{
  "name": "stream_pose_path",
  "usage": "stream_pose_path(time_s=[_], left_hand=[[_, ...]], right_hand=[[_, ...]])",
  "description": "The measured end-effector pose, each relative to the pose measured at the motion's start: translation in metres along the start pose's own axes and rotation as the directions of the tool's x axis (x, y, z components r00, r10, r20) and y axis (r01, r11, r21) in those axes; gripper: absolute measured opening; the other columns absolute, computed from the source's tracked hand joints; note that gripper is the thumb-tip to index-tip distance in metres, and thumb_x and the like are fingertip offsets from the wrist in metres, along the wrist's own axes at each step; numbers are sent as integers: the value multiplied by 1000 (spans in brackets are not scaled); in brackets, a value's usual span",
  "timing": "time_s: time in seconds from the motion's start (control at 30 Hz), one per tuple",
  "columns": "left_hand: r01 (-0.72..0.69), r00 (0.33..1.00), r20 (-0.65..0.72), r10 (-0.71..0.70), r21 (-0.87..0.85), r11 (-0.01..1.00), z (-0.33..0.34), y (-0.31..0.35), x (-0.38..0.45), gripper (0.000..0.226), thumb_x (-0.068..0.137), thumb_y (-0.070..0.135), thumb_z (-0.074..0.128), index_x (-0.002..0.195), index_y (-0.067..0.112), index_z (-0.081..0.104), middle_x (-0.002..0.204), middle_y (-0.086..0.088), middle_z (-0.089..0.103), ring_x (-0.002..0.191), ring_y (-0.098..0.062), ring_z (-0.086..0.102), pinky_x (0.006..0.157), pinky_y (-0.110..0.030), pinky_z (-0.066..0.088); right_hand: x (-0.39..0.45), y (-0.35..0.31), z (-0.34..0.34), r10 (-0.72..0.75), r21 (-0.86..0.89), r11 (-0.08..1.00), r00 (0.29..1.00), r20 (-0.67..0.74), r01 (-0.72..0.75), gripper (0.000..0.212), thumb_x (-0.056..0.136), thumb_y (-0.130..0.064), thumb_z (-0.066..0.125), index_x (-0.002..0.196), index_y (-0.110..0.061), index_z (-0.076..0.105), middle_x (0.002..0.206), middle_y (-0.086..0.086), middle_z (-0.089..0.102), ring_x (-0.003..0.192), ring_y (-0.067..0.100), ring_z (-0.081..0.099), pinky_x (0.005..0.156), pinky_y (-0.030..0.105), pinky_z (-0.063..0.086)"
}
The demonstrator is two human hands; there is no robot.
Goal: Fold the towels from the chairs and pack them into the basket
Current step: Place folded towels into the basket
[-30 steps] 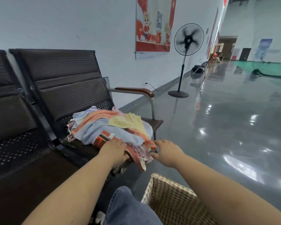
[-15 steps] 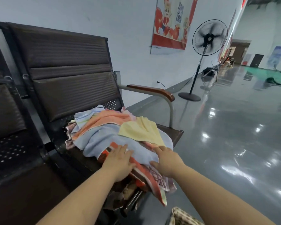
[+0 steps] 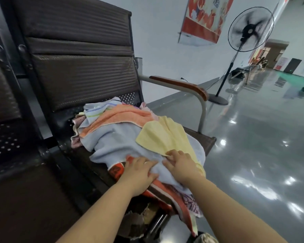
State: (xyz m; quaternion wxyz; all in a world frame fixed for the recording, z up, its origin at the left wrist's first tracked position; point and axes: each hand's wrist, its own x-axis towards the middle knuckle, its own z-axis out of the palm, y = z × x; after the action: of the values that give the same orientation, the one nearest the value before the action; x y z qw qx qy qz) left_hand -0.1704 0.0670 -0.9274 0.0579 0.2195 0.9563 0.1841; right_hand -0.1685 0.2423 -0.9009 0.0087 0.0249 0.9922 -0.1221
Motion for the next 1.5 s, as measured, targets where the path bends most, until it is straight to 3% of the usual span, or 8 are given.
stream_pose_path(time_s=[0.3, 0.5, 0.67, 0.9, 1.07, 1.2, 1.43, 1.5], left_hand=[[61, 990, -95, -106, -394, 917, -12, 0, -37, 33, 98, 36, 46, 127, 24, 56, 123, 1, 56, 114, -14, 48, 98, -26, 38], [129, 897, -159, -412, -798, 589, -44, 30, -51, 33, 96, 38, 50, 125, 22, 52, 121, -2, 56, 100, -17, 57, 79, -28, 45], [245, 882, 181, -435, -965, 95, -82, 72, -68, 23, 98, 33, 50, 95, 12, 60, 91, -6, 61, 78, -21, 58, 65, -33, 52], [271, 938, 226, -264, -951, 149, -103, 94, -119, 32, 90, -5, 51, 121, -2, 59, 88, -12, 70, 76, -21, 67, 60, -27, 54], [340, 936, 353, -14, -889, 308, -128, 114, -172, 22, 95, 1, 47, 101, 9, 67, 86, -2, 74, 74, -13, 71, 64, -24, 55], [378, 905, 421, 52, -856, 354, -142, 117, -197, 21, 93, 6, 49, 105, 11, 66, 91, -4, 73, 78, -14, 70, 68, -24, 56], [344, 853, 316, -415, -939, -9, -138, 105, -185, 45, 93, 44, 52, 64, 11, 61, 52, -3, 57, 47, -15, 55, 46, -23, 46], [371, 835, 320, -448, -928, 29, -130, 104, -184, 33, 88, 34, 62, 84, 3, 70, 69, -11, 68, 65, -23, 65, 59, -29, 55]], right_hand=[[-40, -15, 0, -18, 236, 969, 970, -241, 77, 24, 91, -40, 56, 101, -19, 63, 101, 4, 61, 94, 21, 53, 79, 33, 41], [-78, -39, -25, -73, 434, 882, 964, -257, 182, 21, 90, -36, 60, 93, -15, 61, 92, -1, 57, 88, 19, 53, 80, 33, 40], [-123, -66, -52, -93, 663, 724, 979, -179, 190, 21, 90, -36, 61, 78, -19, 55, 73, -4, 56, 71, 10, 50, 71, 25, 43], [-171, -73, -78, -17, 903, 428, 999, -39, 42, 13, 93, -25, 59, 86, -15, 54, 79, -3, 58, 67, -4, 55, 61, 8, 42], [-172, -66, -98, 174, 952, 11, 938, 301, -307, 71, 88, -41, 62, 145, -16, 29, 134, 10, 48, 114, 33, 54, 94, 48, 50], [-175, -64, -110, 169, 906, -207, 899, 404, -368, 47, 92, -4, 56, 137, 1, 42, 123, 22, 55, 105, 36, 56, 77, 43, 48], [-210, -87, -131, -301, 924, 5, 880, 367, -383, 35, 93, 4, 50, 126, -7, 55, 107, 12, 64, 91, 23, 62, 74, 32, 55], [-216, -88, -123, -384, 932, 156, 850, 362, -327, 28, 92, -1, 54, 119, -8, 61, 103, 11, 66, 92, 23, 62, 80, 34, 53]])
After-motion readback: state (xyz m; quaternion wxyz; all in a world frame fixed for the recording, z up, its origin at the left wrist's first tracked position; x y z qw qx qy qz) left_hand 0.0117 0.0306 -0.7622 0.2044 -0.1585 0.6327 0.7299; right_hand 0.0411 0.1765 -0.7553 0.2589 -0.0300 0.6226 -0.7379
